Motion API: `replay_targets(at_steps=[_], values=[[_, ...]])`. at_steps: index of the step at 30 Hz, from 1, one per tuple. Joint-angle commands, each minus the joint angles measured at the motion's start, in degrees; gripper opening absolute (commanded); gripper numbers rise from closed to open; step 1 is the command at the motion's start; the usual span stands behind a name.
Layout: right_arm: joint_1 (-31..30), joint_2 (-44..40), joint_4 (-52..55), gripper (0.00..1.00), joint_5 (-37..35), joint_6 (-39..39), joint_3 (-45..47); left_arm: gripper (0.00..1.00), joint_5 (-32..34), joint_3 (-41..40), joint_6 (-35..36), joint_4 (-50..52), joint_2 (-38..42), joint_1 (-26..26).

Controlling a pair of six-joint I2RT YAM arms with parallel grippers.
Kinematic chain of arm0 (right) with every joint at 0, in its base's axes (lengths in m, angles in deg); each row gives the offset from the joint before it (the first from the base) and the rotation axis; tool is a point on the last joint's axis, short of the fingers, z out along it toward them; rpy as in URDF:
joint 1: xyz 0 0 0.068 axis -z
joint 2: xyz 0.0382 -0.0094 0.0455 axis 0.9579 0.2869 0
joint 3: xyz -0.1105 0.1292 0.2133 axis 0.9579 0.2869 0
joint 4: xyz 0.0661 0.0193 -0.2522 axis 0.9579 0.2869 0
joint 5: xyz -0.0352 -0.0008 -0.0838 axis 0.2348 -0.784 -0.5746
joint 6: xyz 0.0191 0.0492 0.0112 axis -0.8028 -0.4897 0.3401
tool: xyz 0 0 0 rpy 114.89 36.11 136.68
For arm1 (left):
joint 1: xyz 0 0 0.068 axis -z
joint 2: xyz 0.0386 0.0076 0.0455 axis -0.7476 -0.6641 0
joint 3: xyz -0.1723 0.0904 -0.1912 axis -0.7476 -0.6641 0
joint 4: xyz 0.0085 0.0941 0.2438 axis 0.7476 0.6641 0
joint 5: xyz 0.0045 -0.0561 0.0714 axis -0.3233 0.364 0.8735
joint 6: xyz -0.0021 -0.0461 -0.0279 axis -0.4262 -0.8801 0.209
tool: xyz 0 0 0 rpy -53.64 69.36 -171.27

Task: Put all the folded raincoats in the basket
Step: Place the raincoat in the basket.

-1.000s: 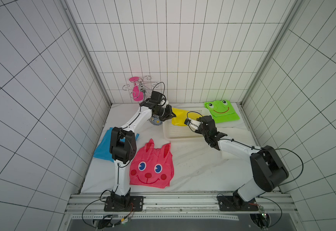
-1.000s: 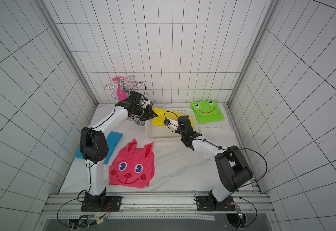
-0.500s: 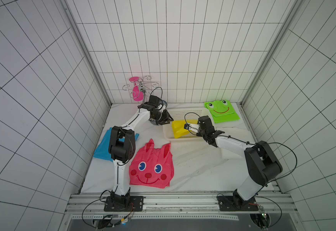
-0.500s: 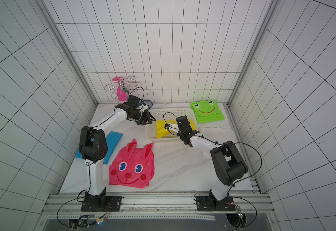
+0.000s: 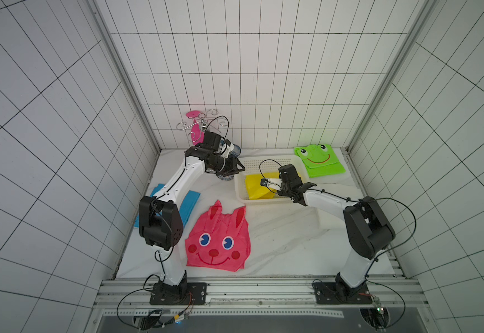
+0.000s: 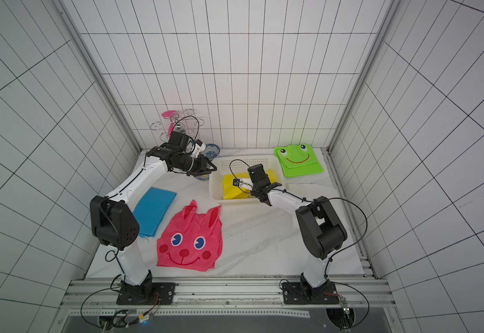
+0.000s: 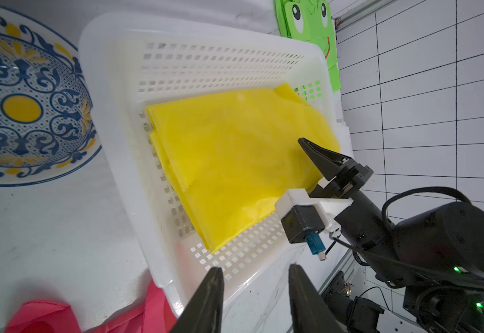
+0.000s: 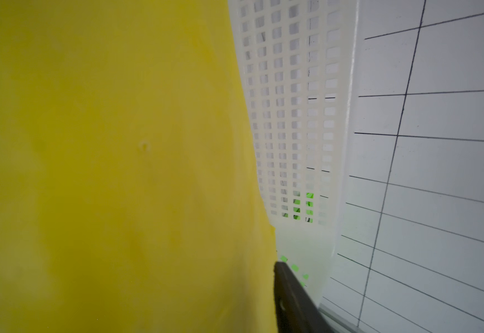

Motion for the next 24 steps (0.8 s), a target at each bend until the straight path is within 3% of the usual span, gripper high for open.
replay_targets(at_steps=[1, 4, 12, 15, 20, 23, 24], values=[[-0.3, -4.4, 7.7, 0.58, 2.7, 0.1, -1.8, 0.40, 3.9, -1.9, 5.9, 1.3, 2.6, -0.1], [-0.3, -6.4, 11.7, 0.65, 2.9, 0.2, -2.1, 0.40, 5.9, -3.4, 7.4, 0.6, 3.9, -0.1], [0.9, -9.4, 31.4, 0.68, 2.7, -6.4, -8.8, 0.41, 10.8, -5.1, 11.0, -1.2, 4.5, 0.3], [2.4, -10.3, 38.4, 0.66, 7.0, -13.3, -12.1, 0.42, 15.6, -6.2, 14.7, -2.1, 5.0, 2.3], [6.4, -10.3, 47.2, 0.65, 24.8, -27.8, -18.2, 0.45, 18.3, -11.3, 19.3, -7.0, 7.4, 4.7], [6.8, -6.6, 47.4, 0.60, 23.4, -40.0, -22.2, 0.45, 19.7, -13.7, 21.7, -9.4, 8.2, 4.7], [7.1, -4.9, 48.8, 0.53, 22.1, -44.1, -24.4, 0.45, 20.9, -14.1, 22.5, -9.6, 8.3, 4.6]])
